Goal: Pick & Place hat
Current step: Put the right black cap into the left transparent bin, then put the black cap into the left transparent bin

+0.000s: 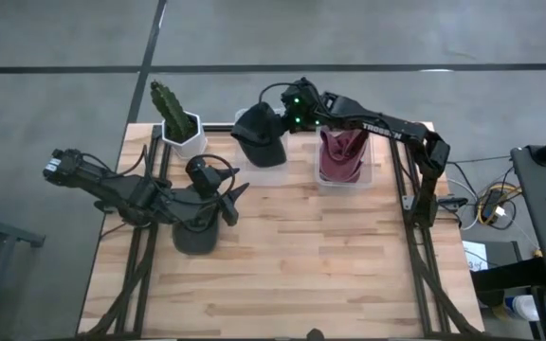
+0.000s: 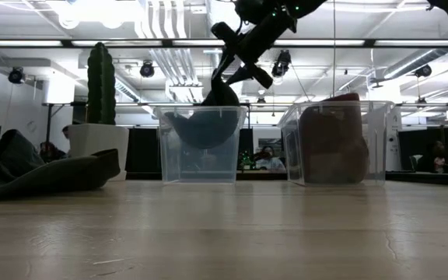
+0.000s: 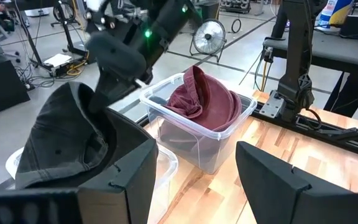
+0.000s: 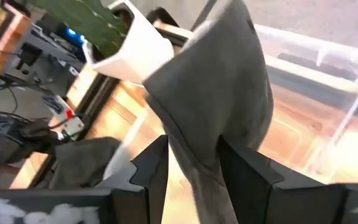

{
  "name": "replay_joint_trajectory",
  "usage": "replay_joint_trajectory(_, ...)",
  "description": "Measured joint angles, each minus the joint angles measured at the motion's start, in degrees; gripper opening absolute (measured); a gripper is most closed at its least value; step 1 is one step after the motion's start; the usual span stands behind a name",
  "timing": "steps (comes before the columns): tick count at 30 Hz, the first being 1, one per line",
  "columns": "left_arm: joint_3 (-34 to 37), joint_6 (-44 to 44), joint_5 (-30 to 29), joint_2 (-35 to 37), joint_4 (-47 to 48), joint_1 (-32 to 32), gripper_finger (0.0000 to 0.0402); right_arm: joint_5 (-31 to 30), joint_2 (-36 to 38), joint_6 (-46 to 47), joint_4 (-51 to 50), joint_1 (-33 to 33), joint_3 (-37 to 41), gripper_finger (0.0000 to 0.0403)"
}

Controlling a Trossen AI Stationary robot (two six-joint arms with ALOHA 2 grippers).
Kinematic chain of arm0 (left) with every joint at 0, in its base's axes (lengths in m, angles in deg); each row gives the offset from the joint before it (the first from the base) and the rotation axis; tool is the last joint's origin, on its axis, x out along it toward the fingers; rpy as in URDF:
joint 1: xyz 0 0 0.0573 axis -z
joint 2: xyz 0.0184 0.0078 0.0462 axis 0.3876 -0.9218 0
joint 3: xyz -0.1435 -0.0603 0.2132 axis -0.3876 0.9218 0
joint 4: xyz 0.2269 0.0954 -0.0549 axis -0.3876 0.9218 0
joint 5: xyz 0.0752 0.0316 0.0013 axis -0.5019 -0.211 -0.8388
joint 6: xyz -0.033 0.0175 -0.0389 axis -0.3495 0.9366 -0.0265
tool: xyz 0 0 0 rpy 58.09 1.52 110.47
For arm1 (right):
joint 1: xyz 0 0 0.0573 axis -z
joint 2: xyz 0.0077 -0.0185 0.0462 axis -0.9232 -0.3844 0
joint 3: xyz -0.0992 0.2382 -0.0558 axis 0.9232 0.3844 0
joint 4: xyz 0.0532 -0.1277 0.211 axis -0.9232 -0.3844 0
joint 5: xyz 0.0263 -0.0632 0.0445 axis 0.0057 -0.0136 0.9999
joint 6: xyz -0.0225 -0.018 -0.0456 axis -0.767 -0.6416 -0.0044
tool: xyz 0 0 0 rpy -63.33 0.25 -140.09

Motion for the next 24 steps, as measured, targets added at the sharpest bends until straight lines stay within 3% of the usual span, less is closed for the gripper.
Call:
replay_joint_trajectory(5, 0.00, 0.03, 0.02, 0.00, 0.00, 0.27, 0.0213, -0.49, 0.02, -0.04, -4.19, 0.35, -2.57, 0.0132)
replay_joint_trajectory(11, 0.00, 0.03, 0.04, 0.00, 0.00, 0.73, 0.0213, -6.45, 0.02, -1.98, -10.97, 0.42, -5.72, 0.0121)
replay_joint_trajectory(24, 0.00, -0.31, 0.02, 0.00, 2.25, 2.20, 0.0213, -7.40, 1.38, -16.31, -23.19, -2.01, -14.36, 0.0093)
